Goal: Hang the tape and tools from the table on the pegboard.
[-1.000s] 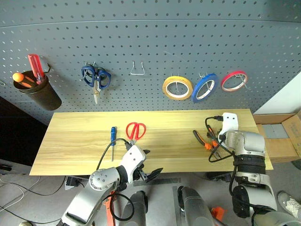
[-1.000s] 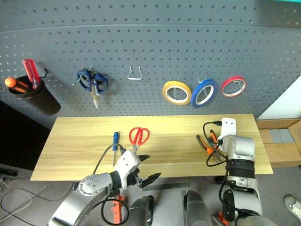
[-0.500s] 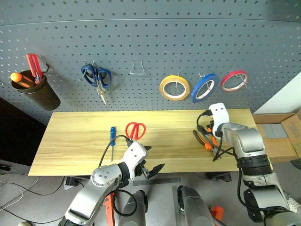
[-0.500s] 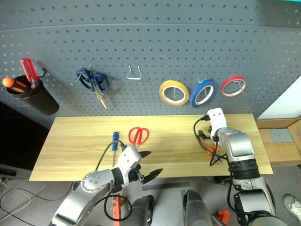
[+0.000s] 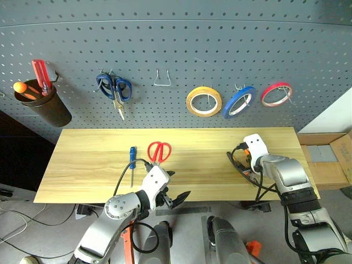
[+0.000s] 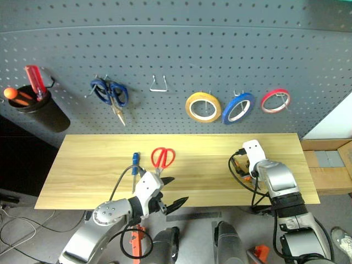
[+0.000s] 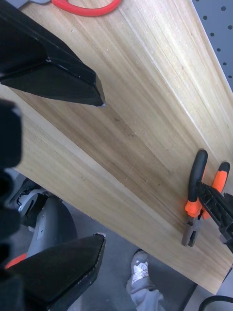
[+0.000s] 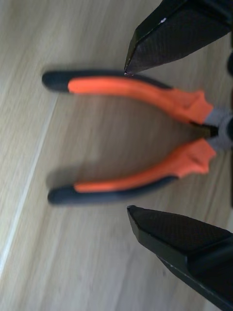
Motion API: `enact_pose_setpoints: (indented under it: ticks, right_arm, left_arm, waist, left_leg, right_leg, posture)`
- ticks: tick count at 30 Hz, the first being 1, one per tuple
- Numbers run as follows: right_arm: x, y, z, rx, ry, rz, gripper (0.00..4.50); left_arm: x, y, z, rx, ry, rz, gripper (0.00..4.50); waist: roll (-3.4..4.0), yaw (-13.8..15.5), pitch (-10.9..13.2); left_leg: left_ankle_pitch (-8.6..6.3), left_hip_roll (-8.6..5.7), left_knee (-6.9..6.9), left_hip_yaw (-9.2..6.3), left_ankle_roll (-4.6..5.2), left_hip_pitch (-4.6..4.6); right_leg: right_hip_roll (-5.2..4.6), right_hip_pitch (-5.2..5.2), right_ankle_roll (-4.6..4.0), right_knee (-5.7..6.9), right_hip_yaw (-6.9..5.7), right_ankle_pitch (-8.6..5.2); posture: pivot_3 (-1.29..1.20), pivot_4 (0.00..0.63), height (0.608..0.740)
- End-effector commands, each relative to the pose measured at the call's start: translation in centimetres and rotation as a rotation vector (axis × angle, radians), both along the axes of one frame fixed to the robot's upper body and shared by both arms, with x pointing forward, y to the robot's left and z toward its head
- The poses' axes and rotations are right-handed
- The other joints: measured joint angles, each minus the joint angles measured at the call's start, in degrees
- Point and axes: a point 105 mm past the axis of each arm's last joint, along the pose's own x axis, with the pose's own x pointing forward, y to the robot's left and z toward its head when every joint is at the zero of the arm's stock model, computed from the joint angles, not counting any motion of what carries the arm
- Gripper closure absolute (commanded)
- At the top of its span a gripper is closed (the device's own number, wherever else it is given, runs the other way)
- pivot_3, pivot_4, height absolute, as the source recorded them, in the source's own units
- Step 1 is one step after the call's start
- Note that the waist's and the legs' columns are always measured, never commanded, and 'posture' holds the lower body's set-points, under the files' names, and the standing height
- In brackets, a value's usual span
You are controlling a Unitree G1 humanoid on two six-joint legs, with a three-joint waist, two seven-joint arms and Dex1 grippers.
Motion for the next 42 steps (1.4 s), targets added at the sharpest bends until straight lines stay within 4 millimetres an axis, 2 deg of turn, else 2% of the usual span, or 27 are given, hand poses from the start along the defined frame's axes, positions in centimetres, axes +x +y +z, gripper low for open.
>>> enact_pose_setpoints:
  ticks: [1,4,8,15,25,34,37,40,42]
  right_arm:
    - [0.5,-0.9,0.7,-0.015,-0.037,-0.026,0.03]
    - [-0.1,-0.9,-0.3,0.025,0.02,-0.06,0.03]
    - [-0.4,-0.5,-0.6,0.043,0.042,-0.065,0.03]
    - [-0.7,-1.1,-1.5,0.044,0.069,-0.097,0.03]
    - [0.2,-1.2,-2.4,0.007,0.057,-0.028,0.03]
    - [1.6,-1.0,-2.5,0.013,0.06,-0.021,0.03]
    - [1.6,-0.4,-2.6,0.046,0.077,-0.016,0.59]
    - [1.3,-0.1,-2.8,0.058,0.086,-0.008,1.62]
    - [1.2,0.0,-2.8,0.059,0.088,-0.005,1.76]
  left_arm:
    - [-0.1,-0.2,0.9,-0.017,-0.029,-0.005,0.0]
    - [0.0,-0.1,1.0,-0.015,-0.032,-0.004,0.0]
    - [0.1,0.0,1.1,-0.015,-0.031,-0.004,0.0]
    - [0.2,0.0,1.1,-0.014,-0.032,-0.004,0.0]
    - [-0.3,-0.3,1.4,-0.031,-0.027,-0.022,0.0]
    - [-0.4,-0.5,1.6,-0.041,-0.027,-0.037,0.0]
    - [-0.5,-0.7,1.7,-0.046,-0.027,-0.038,0.0]
    - [-0.6,-0.7,1.6,-0.048,-0.026,-0.037,0.0]
    - [-0.6,-0.7,1.6,-0.049,-0.026,-0.035,0.0]
  waist:
    - [0.0,0.02,0.0]
    - [-0.01,0.04,0.01]
    - [-0.01,0.03,0.01]
    - [-0.01,0.04,0.01]
    - [-0.04,-0.01,0.03]
    - [-0.08,0.02,0.05]
    - [-0.08,0.01,0.05]
    - [-0.08,0.07,0.05]
    - [-0.08,0.07,0.05]
  left_leg:
    - [0.0,0.0,0.0,0.0,0.0,0.0]
    - [0.0,0.0,0.0,0.0,0.0,0.0]
    - [0.0,0.0,0.0,0.0,0.0,0.0]
    - [0.0,0.0,0.01,0.0,0.0,0.0]
    - [0.0,0.0,0.02,0.01,0.0,0.02]
    - [0.01,0.0,0.05,0.01,-0.01,0.06]
    - [0.01,0.0,0.04,0.01,-0.02,0.07]
    - [0.01,0.0,0.04,0.0,-0.02,0.06]
    - [0.01,0.0,0.04,0.01,-0.01,0.06]
  right_leg:
    - [0.0,0.0,0.0,0.0,0.0,0.0]
    - [0.0,0.0,0.0,0.0,0.0,0.0]
    - [0.0,0.0,0.0,0.01,0.0,0.0]
    - [0.0,0.0,0.0,0.01,0.0,0.0]
    - [0.0,0.01,0.01,0.03,0.01,0.01]
    - [0.01,0.06,0.02,0.02,0.02,0.02]
    - [0.01,0.07,0.02,0.02,0.03,0.02]
    - [0.01,0.07,0.02,0.02,0.02,0.02]
    - [0.0,0.08,0.02,0.01,0.03,0.02]
  posture:
    - [0.04,0.323,0.74]
    - [0.04,0.322,0.74]
    - [0.04,0.324,0.74]
    - [0.04,0.323,0.74]
    - [0.05,0.327,0.74]
    - [0.05,0.328,0.74]
    - [0.06,0.325,0.74]
    - [0.06,0.324,0.74]
    - [0.06,0.325,0.74]
